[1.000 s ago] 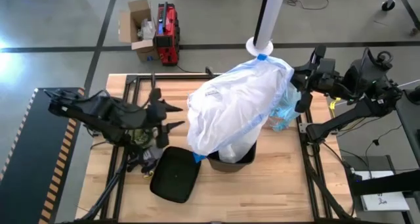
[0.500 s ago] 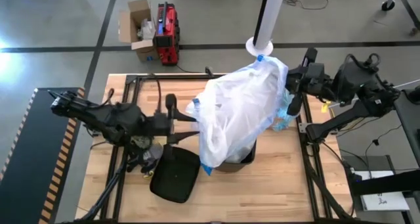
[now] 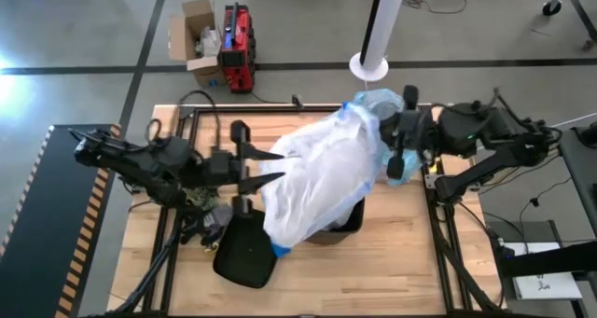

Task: Place trash/remove bag and relplace

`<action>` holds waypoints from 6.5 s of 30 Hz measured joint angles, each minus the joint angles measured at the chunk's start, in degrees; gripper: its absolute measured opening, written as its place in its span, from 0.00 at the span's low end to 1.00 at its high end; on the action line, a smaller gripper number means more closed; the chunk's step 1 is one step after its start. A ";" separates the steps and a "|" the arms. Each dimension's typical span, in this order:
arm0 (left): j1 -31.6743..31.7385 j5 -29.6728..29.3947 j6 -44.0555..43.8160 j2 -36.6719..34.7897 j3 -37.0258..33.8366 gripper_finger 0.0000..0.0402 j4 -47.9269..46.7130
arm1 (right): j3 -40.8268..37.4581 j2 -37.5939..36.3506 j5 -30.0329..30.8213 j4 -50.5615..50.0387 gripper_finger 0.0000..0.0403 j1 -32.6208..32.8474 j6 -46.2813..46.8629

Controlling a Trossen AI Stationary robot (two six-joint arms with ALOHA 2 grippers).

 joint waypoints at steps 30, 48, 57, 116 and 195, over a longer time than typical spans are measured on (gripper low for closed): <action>-22.73 -44.82 -3.57 17.68 8.28 0.32 -54.75 | -0.02 -1.49 15.13 -10.68 0.00 -0.15 4.09; -27.08 -57.24 24.85 28.43 9.49 0.36 -42.37 | -0.02 -1.49 15.04 -11.79 0.00 -0.15 5.08; -27.55 -58.37 38.58 28.45 9.44 0.29 -31.64 | -0.02 -1.49 15.02 -12.15 0.00 -0.15 6.19; -1.40 29.21 -24.09 -2.52 9.34 0.00 -43.40 | 3.51 -6.01 -3.11 -28.28 0.03 -0.55 19.29; -3.62 17.19 8.14 9.85 16.90 0.00 -26.62 | 14.54 21.06 -11.42 -0.38 0.50 3.62 -3.78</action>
